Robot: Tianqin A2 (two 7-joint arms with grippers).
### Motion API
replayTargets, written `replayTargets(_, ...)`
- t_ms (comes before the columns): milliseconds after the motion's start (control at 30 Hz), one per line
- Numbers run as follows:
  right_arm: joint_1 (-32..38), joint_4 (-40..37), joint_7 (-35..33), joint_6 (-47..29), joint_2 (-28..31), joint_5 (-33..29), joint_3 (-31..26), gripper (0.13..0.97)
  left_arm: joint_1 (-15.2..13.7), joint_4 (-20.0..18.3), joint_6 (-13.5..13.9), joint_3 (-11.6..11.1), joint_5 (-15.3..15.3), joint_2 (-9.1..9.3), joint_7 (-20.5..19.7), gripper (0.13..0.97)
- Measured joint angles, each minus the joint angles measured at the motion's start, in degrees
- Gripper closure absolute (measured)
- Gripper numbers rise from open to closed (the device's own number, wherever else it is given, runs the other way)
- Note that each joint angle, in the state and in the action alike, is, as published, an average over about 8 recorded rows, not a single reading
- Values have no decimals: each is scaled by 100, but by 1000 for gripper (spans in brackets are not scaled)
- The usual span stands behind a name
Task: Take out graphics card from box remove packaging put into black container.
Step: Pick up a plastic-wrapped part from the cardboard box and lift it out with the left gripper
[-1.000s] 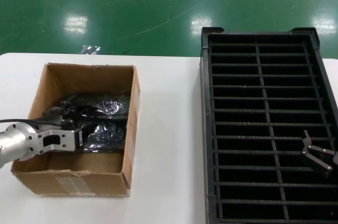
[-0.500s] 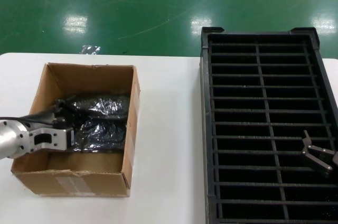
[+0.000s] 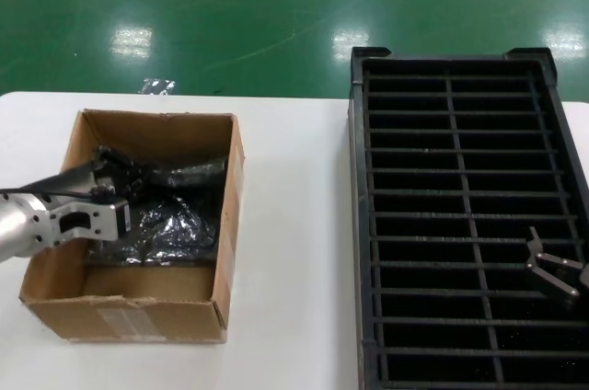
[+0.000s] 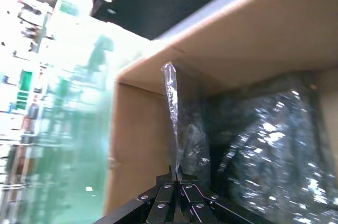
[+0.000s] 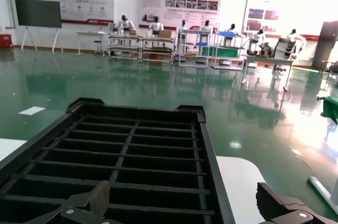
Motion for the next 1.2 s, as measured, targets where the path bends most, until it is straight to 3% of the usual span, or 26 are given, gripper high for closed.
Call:
replayTargets(300, 0, 0, 0, 0, 0, 0, 0, 129, 915, -1758, -490, -445, 36, -546, -671, 958)
replayTargets(500, 0, 0, 0, 0, 0, 0, 0, 129, 1920, -3193, -928, -1017, -5, -1006, -984, 958)
replayTargets(700, 0, 0, 0, 0, 0, 0, 0, 129, 3063, -4508, -1149, -1714, -309, -1306, -896, 958)
replayTargets(933, 0, 0, 0, 0, 0, 0, 0, 129, 3973, -5463, -991, -2267, -782, -1262, -350, 958)
replayTargets(1200, 0, 0, 0, 0, 0, 0, 0, 129, 4326, -5936, -628, -2263, -1135, -947, 241, 958)
